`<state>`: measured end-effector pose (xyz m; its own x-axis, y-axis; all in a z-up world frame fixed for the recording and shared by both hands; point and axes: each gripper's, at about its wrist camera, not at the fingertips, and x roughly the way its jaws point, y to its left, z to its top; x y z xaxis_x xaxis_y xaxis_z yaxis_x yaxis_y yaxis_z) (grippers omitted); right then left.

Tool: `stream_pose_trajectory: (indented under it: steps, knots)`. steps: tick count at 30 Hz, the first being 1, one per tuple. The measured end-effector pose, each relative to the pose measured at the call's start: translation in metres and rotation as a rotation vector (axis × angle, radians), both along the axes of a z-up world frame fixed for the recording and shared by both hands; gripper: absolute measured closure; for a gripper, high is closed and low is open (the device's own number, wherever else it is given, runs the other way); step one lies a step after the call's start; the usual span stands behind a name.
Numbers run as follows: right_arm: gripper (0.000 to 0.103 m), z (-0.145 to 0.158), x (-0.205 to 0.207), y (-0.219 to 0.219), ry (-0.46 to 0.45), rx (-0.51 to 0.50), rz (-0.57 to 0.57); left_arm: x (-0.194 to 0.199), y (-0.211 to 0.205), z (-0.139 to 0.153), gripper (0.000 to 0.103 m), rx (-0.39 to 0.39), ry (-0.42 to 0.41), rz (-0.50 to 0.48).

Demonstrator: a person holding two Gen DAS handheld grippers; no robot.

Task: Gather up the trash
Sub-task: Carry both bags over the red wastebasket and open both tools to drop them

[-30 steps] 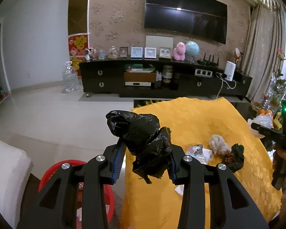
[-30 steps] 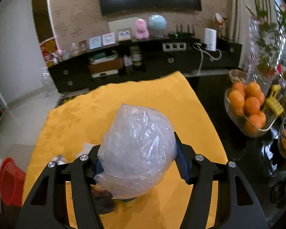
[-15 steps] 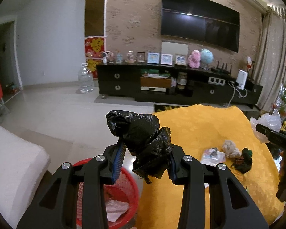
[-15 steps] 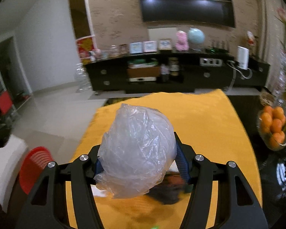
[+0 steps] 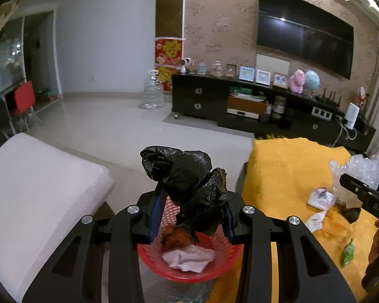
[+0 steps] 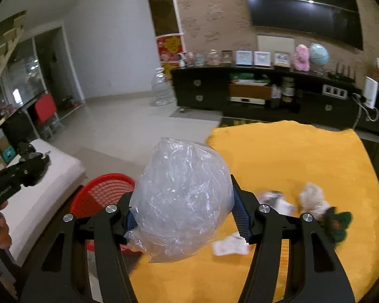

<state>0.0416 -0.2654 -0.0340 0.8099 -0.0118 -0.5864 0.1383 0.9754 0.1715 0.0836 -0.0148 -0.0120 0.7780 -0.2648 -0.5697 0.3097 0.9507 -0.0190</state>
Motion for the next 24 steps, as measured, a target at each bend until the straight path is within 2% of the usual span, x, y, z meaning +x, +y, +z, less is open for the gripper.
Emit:
stream_pose_trajectory:
  steps: [11, 24]
  knots:
    - [0.045, -0.005, 0.041, 0.059, 0.015, 0.01, 0.12, 0.016, 0.028, -0.018, 0.066, -0.005, 0.047, 0.04]
    - [0.045, -0.05, 0.079, 0.093, 0.124, 0.001, 0.211, 0.039, 0.031, -0.047, 0.066, 0.039, 0.125, 0.048]
